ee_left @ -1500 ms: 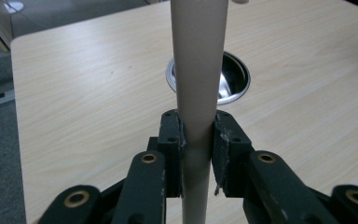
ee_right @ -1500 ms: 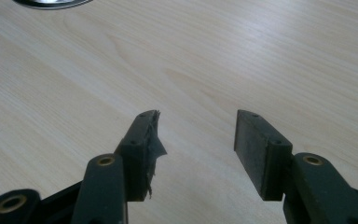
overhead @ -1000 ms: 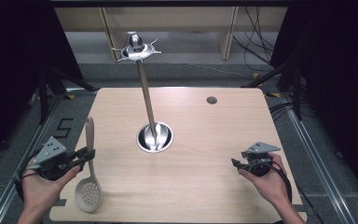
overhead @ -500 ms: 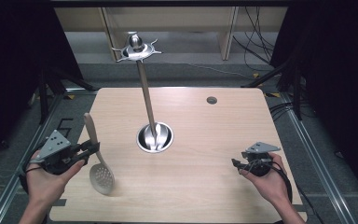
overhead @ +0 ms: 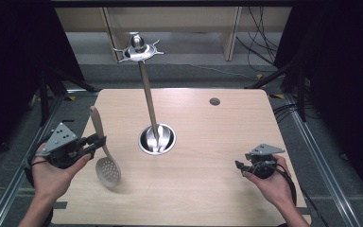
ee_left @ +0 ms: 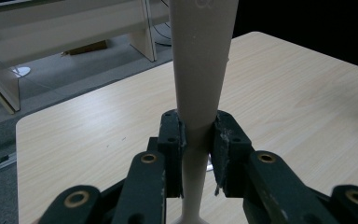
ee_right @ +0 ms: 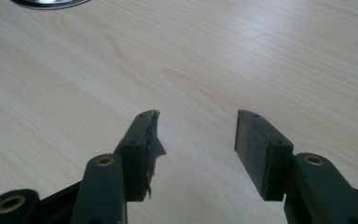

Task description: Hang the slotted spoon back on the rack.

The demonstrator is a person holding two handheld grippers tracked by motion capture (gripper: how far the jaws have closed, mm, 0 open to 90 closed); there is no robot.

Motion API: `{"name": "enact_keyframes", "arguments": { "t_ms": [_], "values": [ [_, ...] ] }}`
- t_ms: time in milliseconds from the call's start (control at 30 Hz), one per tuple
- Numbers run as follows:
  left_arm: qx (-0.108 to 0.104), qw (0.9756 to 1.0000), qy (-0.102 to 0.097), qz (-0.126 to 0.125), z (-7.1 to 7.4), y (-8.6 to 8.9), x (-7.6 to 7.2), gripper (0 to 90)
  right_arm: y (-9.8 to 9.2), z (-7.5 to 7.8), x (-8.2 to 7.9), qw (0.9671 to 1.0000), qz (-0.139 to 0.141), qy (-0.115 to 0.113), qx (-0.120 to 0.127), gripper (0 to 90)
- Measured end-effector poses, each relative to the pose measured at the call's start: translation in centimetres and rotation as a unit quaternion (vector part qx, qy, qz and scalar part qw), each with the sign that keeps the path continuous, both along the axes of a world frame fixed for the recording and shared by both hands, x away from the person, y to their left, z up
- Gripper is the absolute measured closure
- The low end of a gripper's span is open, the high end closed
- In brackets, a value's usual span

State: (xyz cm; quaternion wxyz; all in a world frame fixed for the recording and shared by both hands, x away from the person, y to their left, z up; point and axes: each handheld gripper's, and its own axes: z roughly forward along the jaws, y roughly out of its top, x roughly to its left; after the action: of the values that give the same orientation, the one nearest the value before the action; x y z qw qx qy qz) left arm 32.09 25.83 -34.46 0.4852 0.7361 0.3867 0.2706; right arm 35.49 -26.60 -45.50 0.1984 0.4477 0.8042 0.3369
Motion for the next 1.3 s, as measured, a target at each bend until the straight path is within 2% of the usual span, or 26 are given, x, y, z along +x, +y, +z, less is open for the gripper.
{"name": "enact_keyframes", "arguments": {
  "t_ms": [33,67,333,400,467,633,667,700,800,833,900,933,1000,1100,1200,1233,1300],
  "values": [
    [-0.002,1.0,-0.002,-0.001,0.1,-0.1,0.1,74.2,-0.1,-0.1,0.1,1.0,0.005,-0.006,-0.004,49.7],
    [0.0,1.0,-0.002,-0.002,0.2,-0.2,0.1,74.2,0.0,0.0,0.0,1.0,0.0,0.0,0.001,49.7],
    [-0.001,1.0,-0.004,-0.006,0.9,-0.9,0.7,74.2,0.0,0.0,0.0,1.0,-0.001,0.001,0.002,49.7],
    [0.003,0.9999,-0.011,-0.006,1.0,-0.9,0.8,74.2,0.0,0.0,0.0,1.0,-0.001,0.001,0.002,49.6],
    [0.0,1.0,-0.002,-0.009,1.1,-1.1,1.0,74.2,-0.1,0.0,0.1,0.9999,0.007,-0.009,-0.004,49.7],
    [-0.001,1.0,-0.003,-0.009,1.3,-1.3,1.3,74.2,-0.1,0.0,0.1,0.9999,0.006,-0.01,-0.005,49.7],
    [0.004,0.9999,-0.01,-0.009,1.4,-1.3,1.4,74.2,-0.1,0.0,0.1,0.9999,0.005,-0.008,-0.005,49.7],
    [-0.002,0.9999,-0.005,-0.009,1.4,-1.4,1.4,74.1,-0.1,0.0,0.1,0.9999,0.005,-0.01,-0.005,49.7],
    [0.005,0.9999,-0.008,-0.01,1.6,-1.4,1.7,74.2,-0.1,0.0,0.1,0.9999,0.005,-0.009,-0.005,49.6],
    [0.001,0.9999,-0.003,-0.013,1.6,-1.6,1.7,74.2,-0.1,0.0,0.0,1.0,0.003,-0.006,-0.004,49.6],
    [0.0,0.9999,-0.004,-0.013,1.7,-1.7,1.9,74.2,-0.1,0.0,0.1,0.9999,0.007,-0.008,-0.003,49.6],
    [0.001,0.9999,-0.004,-0.013,1.7,-1.7,1.9,74.2,0.0,0.0,0.0,1.0,-0.002,0.001,0.005,49.6],
    [0.001,0.9999,-0.004,-0.014,1.8,-1.9,2.1,74.2,-0.1,0.0,0.1,0.9999,0.005,-0.009,-0.004,49.6],
    [0.001,0.9999,-0.005,-0.016,1.9,-2.0,2.3,74.2,-0.1,0.0,0.0,1.0,0.002,-0.001,0.0,49.6],
    [0.004,0.9998,-0.009,-0.015,2.1,-2.1,2.5,74.2,-0.2,0.0,0.0,1.0,0.005,-0.003,-0.002,49.5],
    [0.001,0.9998,-0.003,-0.017,2.1,-2.2,2.5,74.1,-0.2,0.0,0.1,1.0,0.007,-0.004,-0.003,49.5],
    [0.002,0.9998,-0.01,-0.015,2.2,-2.2,2.7,74.1,-0.2,0.0,0.1,1.0,0.006,-0.004,-0.003,49.5]
  ]
}}
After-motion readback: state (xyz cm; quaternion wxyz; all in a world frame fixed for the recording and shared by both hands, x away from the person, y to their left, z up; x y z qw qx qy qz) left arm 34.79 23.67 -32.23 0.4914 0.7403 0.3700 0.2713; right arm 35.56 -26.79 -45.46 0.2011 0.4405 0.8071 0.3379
